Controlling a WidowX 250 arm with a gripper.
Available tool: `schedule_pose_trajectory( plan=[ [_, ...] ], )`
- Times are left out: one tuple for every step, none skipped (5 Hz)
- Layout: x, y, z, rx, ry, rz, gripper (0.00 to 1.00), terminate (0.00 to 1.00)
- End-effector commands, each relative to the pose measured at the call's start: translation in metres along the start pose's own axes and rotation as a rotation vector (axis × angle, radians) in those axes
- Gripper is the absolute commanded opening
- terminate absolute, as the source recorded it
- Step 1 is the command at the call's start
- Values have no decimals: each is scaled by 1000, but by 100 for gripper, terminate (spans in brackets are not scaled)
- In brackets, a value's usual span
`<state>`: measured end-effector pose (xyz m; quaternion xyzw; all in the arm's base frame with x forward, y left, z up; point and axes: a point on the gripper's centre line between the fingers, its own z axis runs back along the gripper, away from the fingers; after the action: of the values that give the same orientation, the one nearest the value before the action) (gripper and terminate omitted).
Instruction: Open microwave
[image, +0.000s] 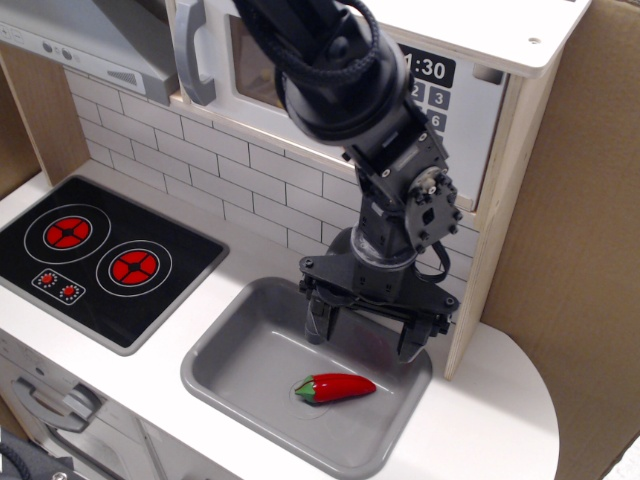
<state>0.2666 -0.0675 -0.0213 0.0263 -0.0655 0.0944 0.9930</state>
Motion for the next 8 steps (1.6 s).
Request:
schedule_pose_trajectory(
  plan=[
    [0, 0, 0, 0, 0, 0, 100, 0],
    [28, 44, 16, -54, -19, -17, 100, 0],
    [51, 78, 34, -96, -42, -16, 100, 0],
    [74, 108, 59, -96, -72, -32, 100, 0],
    [95, 134, 87, -85, -123, -118, 100, 0],
    [115, 156, 102, -84, -169, -124, 100, 0],
    [126, 174, 109, -66, -224, -114, 100, 0],
    [137, 186, 107, -52, -256, -105, 100, 0]
  ],
)
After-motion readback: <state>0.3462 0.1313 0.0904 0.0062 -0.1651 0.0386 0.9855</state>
